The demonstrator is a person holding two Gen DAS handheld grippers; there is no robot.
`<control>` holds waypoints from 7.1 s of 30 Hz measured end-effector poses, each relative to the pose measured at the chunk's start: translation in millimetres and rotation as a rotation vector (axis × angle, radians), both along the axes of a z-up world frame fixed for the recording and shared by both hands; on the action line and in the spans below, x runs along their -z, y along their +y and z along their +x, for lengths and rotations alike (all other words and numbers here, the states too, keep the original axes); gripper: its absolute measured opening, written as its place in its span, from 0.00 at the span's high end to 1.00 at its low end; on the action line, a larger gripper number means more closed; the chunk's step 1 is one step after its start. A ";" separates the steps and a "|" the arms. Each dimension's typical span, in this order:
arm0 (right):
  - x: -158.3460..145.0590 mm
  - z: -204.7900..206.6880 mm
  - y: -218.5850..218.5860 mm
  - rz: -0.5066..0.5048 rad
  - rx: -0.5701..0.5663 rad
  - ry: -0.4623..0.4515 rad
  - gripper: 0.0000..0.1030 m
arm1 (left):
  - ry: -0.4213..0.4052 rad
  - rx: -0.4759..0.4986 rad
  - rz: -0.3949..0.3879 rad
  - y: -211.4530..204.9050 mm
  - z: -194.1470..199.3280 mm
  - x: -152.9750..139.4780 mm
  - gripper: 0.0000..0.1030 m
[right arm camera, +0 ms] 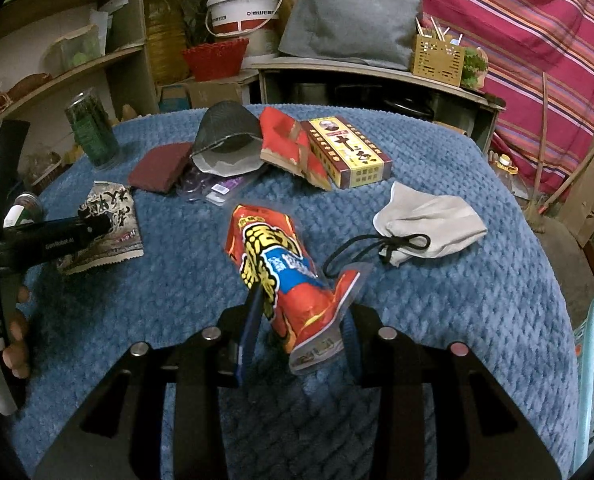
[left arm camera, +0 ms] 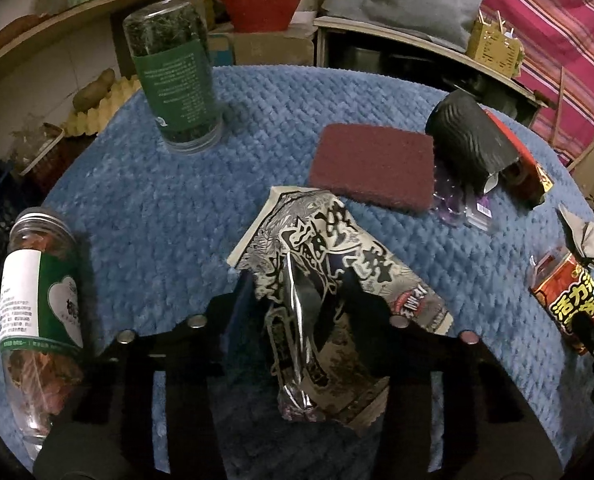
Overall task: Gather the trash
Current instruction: 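Grasp the black-and-white printed snack packet with the left tool while the right tool grasps the red chip bag, then carry both packets over the basket and open the left tool to drop the printed packet, then open the right tool over the basket to drop the red chip bag, then move both tools back over the table, right tool toward the white cloth mask, then grasp the white cloth mask with the right tool while the left tool grasps the black rubber roll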
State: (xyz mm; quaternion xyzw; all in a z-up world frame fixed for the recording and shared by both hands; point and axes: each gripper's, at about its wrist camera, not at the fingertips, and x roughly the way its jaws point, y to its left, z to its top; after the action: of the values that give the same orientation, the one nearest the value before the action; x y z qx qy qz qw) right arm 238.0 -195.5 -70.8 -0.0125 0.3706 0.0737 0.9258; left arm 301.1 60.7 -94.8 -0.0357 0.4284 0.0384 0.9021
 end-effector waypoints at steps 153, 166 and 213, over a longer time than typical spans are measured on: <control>-50.7 -73.6 -184.9 -0.070 0.409 -0.117 0.14 | -0.292 0.185 0.076 -88.3 -68.8 -65.5 0.05; -30.7 14.5 -80.1 -0.051 0.291 -0.064 0.14 | -0.249 0.113 0.074 -43.6 -44.3 -43.2 0.05; 0.5 64.9 -119.5 0.211 0.280 -0.031 0.88 | -0.186 0.132 0.120 -106.9 51.9 -25.1 0.21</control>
State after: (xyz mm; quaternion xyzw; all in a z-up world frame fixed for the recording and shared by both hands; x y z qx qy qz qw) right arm 302.8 -315.0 -71.3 0.1354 0.3446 -0.0175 0.9288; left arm 353.0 -46.1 -69.7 0.0433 0.3413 0.0009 0.9390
